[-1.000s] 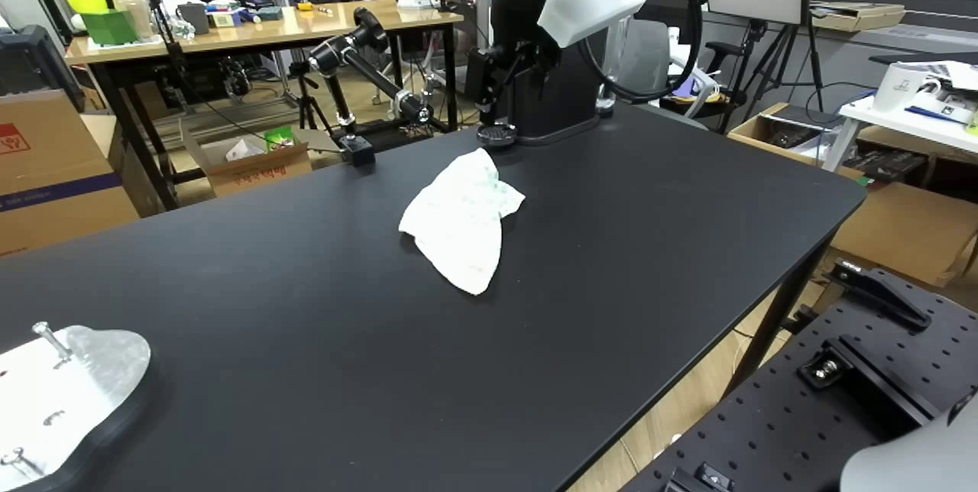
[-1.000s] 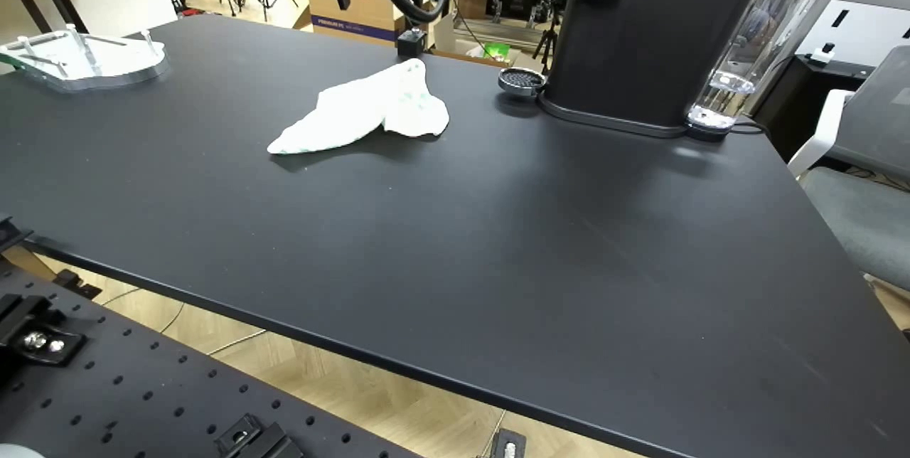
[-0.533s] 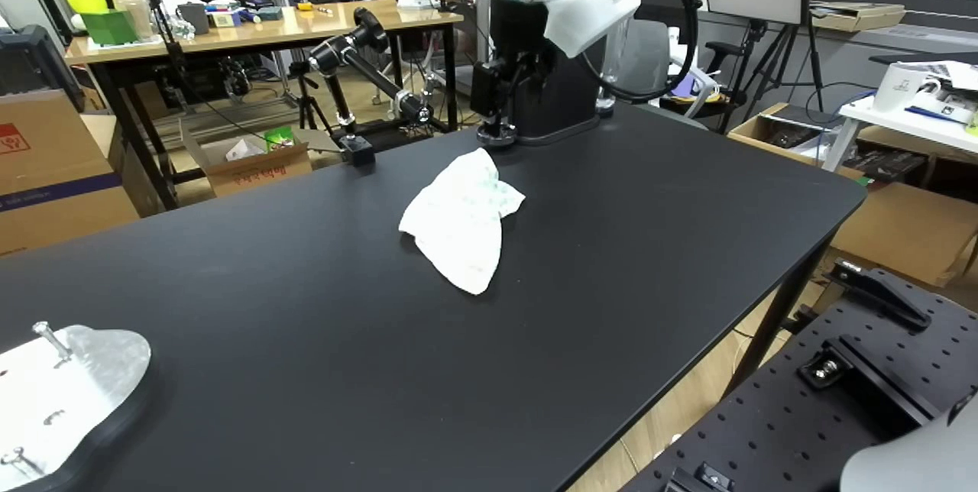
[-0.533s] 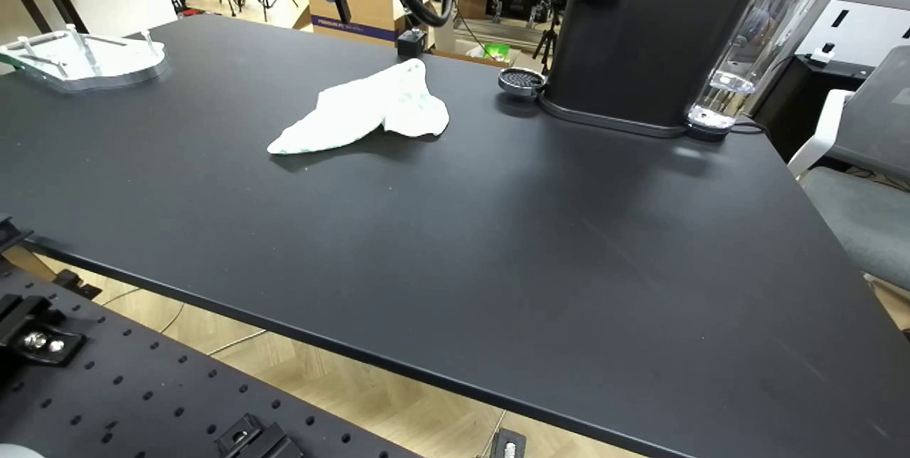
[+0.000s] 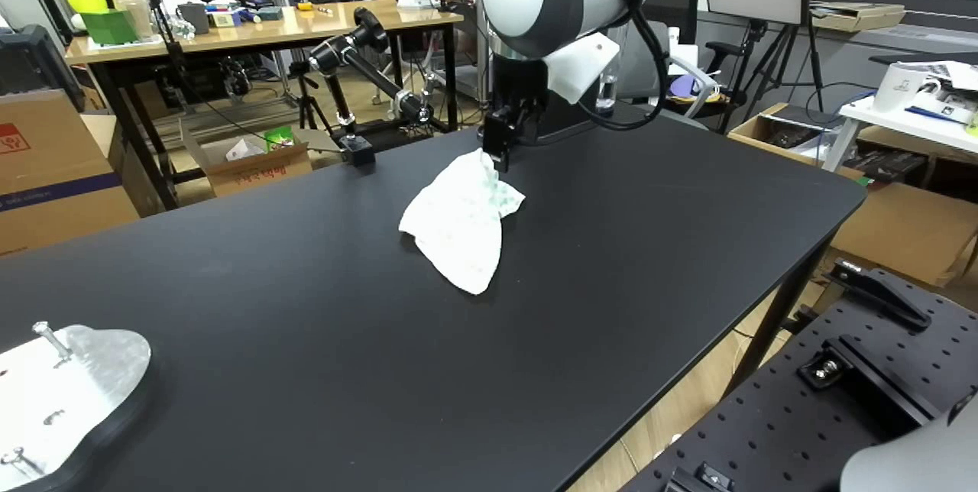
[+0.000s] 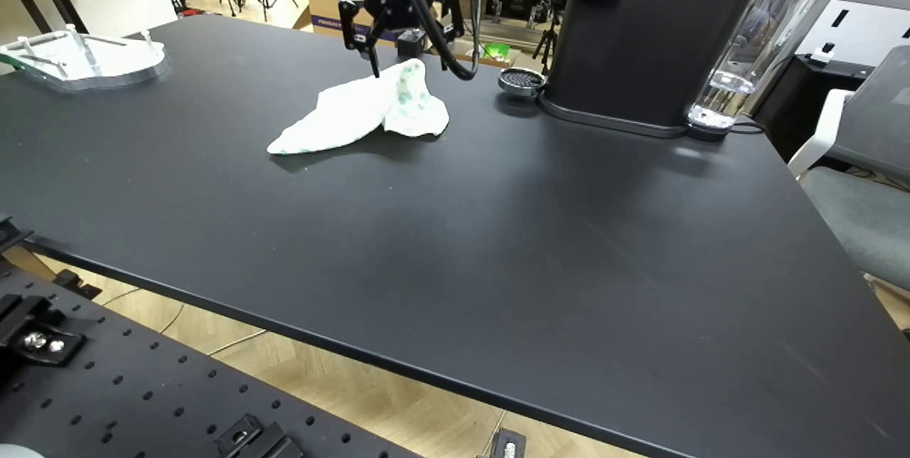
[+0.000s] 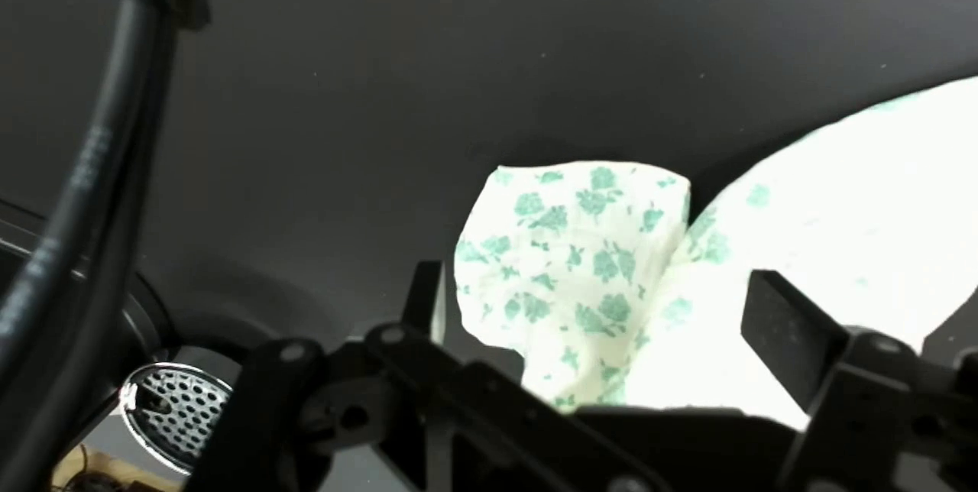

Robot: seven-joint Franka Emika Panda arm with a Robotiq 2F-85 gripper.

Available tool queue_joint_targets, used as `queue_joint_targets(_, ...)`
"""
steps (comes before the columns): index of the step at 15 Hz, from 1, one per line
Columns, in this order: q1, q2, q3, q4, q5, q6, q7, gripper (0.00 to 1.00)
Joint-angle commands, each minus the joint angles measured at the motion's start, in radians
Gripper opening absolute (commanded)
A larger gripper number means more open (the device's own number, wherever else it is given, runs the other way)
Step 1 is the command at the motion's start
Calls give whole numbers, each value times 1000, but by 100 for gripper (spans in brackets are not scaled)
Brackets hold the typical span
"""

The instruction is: Hang the cloth on the black rod

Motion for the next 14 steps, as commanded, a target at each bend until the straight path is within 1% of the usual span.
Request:
queue_joint_targets(1,-16,129,25,106,42,42,-8,100)
queue_joint_targets(3,-26,177,53,143,69,48,-21,100)
queue_joint_targets(6,-26,224,73,184,80,39,-22,100)
queue_joint_targets(7,-30,235,81,193,85,41,-23,75)
queue_joint_targets(8,-35,243,89,201,92,40,-25,74)
queue_joint_targets(9,-35,249,91,206,96,40,-22,68)
queue_joint_targets(12,-40,254,98,214,105,43,-16,45)
queue_joint_targets(14,-45,246,105,212,119,41,-9,33)
